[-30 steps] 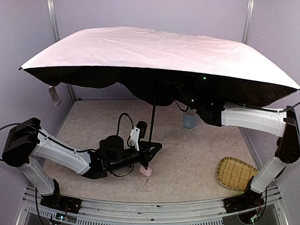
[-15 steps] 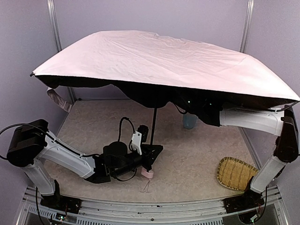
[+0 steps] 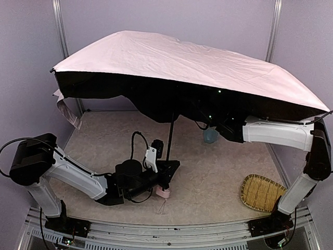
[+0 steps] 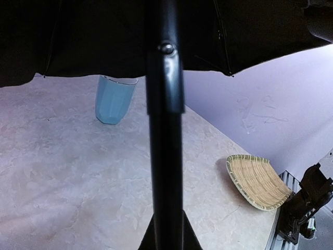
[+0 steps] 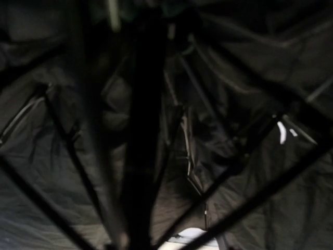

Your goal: Put away the umbrella

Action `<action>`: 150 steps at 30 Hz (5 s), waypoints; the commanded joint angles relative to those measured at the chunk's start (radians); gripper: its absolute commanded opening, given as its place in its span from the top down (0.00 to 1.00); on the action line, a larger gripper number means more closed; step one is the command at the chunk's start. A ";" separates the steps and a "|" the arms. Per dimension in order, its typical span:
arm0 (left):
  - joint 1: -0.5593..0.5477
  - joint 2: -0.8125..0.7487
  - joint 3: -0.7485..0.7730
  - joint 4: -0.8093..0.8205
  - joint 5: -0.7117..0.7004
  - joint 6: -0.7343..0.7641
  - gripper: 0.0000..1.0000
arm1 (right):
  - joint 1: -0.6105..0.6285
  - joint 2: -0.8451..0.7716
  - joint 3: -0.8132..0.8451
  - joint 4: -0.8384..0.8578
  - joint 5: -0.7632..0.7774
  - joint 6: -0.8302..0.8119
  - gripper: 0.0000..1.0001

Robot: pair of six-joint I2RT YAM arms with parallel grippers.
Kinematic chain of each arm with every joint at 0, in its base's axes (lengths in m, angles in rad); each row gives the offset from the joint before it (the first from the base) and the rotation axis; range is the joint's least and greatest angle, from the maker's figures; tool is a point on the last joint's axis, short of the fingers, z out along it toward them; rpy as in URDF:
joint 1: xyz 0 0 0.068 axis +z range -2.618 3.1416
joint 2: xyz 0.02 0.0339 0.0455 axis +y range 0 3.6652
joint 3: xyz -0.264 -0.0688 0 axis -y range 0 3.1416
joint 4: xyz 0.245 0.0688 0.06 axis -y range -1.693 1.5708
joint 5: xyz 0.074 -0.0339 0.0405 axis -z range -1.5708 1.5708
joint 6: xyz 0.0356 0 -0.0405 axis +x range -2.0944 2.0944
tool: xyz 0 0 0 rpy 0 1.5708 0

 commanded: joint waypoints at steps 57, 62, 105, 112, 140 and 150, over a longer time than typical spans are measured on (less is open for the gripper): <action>0.040 -0.127 -0.074 0.203 0.048 0.160 1.00 | -0.009 0.018 0.088 -0.028 -0.232 -0.175 1.00; 0.128 -0.240 -0.122 0.173 0.197 0.205 1.00 | -0.006 0.015 0.071 -0.210 -0.498 -0.361 1.00; 0.246 -0.227 -0.415 0.137 0.211 0.247 0.53 | -0.020 0.077 0.036 0.435 -0.247 -0.463 1.00; 0.411 -0.280 -0.418 -0.009 0.146 0.076 0.33 | -0.043 -0.073 0.017 0.422 -0.223 -0.468 1.00; 0.900 -0.963 -0.087 -0.755 0.077 0.021 0.13 | 0.012 -0.079 -0.103 0.248 -0.492 -0.449 1.00; 0.867 -1.042 0.178 -0.874 0.181 0.130 0.13 | 0.077 0.069 0.244 0.210 -0.515 -0.510 1.00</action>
